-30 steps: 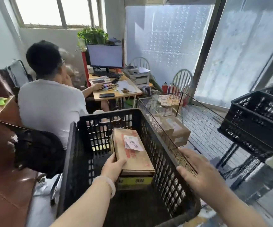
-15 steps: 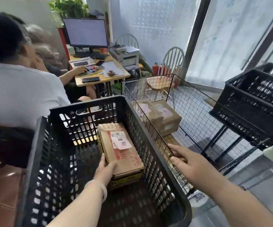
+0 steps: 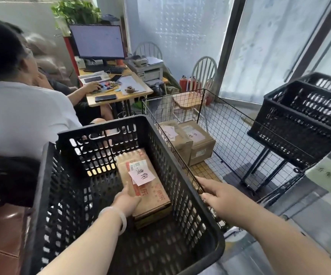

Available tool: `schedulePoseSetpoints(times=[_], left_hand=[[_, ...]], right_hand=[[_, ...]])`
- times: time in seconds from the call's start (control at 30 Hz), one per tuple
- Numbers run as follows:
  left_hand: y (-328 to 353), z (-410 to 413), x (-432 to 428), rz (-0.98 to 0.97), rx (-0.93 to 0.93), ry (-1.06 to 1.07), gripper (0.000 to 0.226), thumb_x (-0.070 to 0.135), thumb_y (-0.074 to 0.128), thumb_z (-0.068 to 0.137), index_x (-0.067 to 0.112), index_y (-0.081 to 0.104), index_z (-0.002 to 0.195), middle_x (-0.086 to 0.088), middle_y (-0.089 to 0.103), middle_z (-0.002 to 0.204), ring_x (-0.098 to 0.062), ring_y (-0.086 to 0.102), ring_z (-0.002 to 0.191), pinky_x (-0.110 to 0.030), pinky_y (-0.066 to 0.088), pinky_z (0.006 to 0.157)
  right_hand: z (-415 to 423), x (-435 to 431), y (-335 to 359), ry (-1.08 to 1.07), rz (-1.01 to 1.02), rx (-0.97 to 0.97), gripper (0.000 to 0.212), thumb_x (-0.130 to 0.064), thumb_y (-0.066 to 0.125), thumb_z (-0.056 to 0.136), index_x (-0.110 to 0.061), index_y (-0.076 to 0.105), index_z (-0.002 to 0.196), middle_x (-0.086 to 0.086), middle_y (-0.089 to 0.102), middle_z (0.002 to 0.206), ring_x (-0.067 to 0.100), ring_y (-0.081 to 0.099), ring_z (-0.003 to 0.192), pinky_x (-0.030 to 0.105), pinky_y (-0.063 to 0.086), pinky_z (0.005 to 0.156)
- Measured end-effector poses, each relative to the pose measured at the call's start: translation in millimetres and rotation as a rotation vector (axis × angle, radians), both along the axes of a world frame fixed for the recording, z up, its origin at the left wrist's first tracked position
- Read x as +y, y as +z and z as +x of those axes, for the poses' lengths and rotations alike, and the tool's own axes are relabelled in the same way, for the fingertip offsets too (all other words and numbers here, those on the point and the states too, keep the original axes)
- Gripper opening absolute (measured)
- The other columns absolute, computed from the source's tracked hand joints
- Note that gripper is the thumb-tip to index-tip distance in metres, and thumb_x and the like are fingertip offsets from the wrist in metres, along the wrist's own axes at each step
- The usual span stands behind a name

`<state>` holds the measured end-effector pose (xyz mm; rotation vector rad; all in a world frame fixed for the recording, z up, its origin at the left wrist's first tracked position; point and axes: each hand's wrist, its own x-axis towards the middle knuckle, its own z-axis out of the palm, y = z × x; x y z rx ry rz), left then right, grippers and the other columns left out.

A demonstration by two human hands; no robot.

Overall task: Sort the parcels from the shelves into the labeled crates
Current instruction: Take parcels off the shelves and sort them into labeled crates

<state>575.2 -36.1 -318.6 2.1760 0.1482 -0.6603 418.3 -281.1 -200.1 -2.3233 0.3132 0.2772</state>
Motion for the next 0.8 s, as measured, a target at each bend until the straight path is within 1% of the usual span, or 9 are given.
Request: schedulePoseSetpoints(times=[0.07,0.13,0.2,0.27,0.4,0.5,0.63,0.73,0.8], left_hand=[[8,-2,2,0.047,-0.070,-0.094,0.078,0.025,0.061,0.092,0.033,0.017,0.156,-0.011,0.048,0.145,-0.026,0.055,0.119,-0.025,0.042,0.089],[15,-3,2,0.072,-0.138,-0.155,0.077,0.031,0.061,0.091,0.035,0.018,0.155,-0.009,0.046,0.146,-0.025,0.055,0.118,-0.025,0.041,0.085],[22,-4,1,0.099,-0.195,-0.205,0.078,0.040,0.060,0.091,0.032,0.018,0.156,-0.007,0.041,0.151,-0.025,0.048,0.129,-0.031,0.043,0.097],[30,-7,-3,0.128,-0.247,-0.252,0.078,0.049,0.059,0.091,0.031,0.019,0.156,-0.003,0.038,0.154,-0.025,0.042,0.136,-0.039,0.039,0.109],[55,-17,-18,0.120,-0.384,-0.318,0.077,0.059,0.055,0.089,0.036,0.020,0.154,0.002,0.031,0.158,-0.024,0.034,0.142,-0.046,0.035,0.113],[83,-29,-36,0.040,-0.529,-0.325,0.075,0.059,0.053,0.091,0.034,0.022,0.154,0.002,0.031,0.158,-0.021,0.028,0.145,-0.048,0.029,0.116],[125,-71,-69,-0.006,-0.769,-0.410,0.071,0.062,0.047,0.092,0.039,0.020,0.153,0.006,0.024,0.160,-0.019,0.020,0.147,-0.044,0.016,0.117],[150,-112,-95,-0.016,-0.910,-0.568,0.074,0.066,0.046,0.090,0.044,0.014,0.153,0.007,0.018,0.162,-0.017,0.014,0.149,-0.038,0.010,0.117],[161,-141,-114,-0.001,-0.992,-0.660,0.075,0.067,0.045,0.089,0.046,0.012,0.153,0.008,0.016,0.162,-0.016,0.011,0.149,-0.035,0.004,0.115]], right_hand=[[-4,3,2,0.009,0.008,0.009,0.049,-0.026,0.045,0.100,-0.049,0.038,0.142,-0.034,0.051,0.124,-0.016,0.048,0.099,0.008,0.035,0.073],[-6,6,5,0.010,0.001,0.008,0.051,-0.025,0.043,0.100,-0.048,0.035,0.144,-0.024,0.052,0.134,-0.011,0.050,0.104,0.010,0.038,0.078],[-9,12,8,0.013,-0.037,0.007,0.053,-0.029,0.043,0.099,-0.047,0.030,0.147,-0.014,0.053,0.139,0.004,0.055,0.114,0.023,0.046,0.091],[-12,17,10,0.028,-0.114,0.024,0.057,-0.039,0.044,0.099,-0.047,0.021,0.150,-0.010,0.048,0.146,0.012,0.054,0.121,0.031,0.047,0.098],[-23,19,15,0.021,-0.221,-0.058,0.068,-0.060,0.043,0.094,-0.047,0.010,0.151,-0.016,0.031,0.156,0.007,0.035,0.139,0.034,0.034,0.111],[-43,17,21,-0.044,-0.253,-0.174,0.070,-0.068,0.043,0.089,-0.051,0.010,0.149,-0.021,0.028,0.155,0.000,0.028,0.138,0.037,0.030,0.112],[-87,5,26,-0.133,-0.345,-0.274,0.073,-0.070,0.046,0.088,-0.049,0.011,0.149,-0.024,0.024,0.153,-0.010,0.017,0.126,0.026,0.020,0.103],[-123,-5,35,-0.221,-0.410,-0.356,0.074,-0.071,0.047,0.087,-0.047,0.016,0.150,-0.021,0.023,0.156,-0.009,0.017,0.134,0.026,0.020,0.110],[-154,-12,39,-0.285,-0.451,-0.368,0.076,-0.066,0.053,0.086,-0.046,0.018,0.150,-0.017,0.022,0.158,0.000,0.020,0.142,0.028,0.021,0.114]])
